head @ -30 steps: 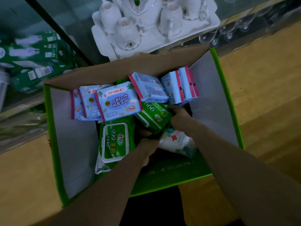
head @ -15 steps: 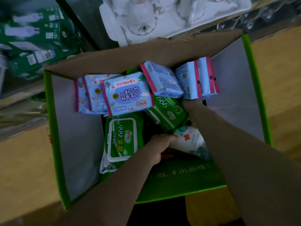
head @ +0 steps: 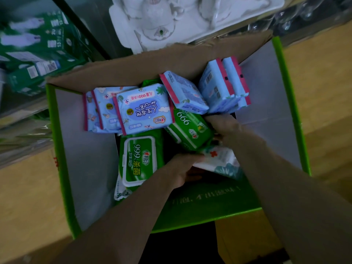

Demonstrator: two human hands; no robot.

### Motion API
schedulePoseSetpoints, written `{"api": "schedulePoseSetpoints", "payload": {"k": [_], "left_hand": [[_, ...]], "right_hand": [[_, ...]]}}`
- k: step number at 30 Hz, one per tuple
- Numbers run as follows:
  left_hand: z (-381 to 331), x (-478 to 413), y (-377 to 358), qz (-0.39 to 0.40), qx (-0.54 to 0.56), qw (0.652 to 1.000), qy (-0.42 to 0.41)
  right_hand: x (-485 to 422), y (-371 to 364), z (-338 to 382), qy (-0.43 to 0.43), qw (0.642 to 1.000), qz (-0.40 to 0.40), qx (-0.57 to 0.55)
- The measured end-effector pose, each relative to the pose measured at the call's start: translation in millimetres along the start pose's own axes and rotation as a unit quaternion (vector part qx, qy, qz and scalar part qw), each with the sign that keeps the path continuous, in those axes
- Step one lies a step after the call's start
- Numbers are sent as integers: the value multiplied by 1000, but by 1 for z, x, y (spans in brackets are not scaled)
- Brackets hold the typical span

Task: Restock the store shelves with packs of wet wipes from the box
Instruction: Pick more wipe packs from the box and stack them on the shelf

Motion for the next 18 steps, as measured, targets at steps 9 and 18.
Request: {"api": "schedulePoseSetpoints", "payload": {"k": [9,18], "left_hand": [[1,-2,0,-5,-2,1000,-11],[4,11,3,1,-15,999,32]], "right_hand": [[-4,-9,-1,-1,994,-18,-106],[46,55,2,50,946,-25,321]]}}
Point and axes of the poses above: each hand's wrist, its own x-axis away from the middle knuckle, its own y-axis out of the back of the hand, z = x × y, the point moved 2 cm from there along -x, towards the middle knuckle, and after that the axes turned 2 degrees about -z, right-handed, at the moved point
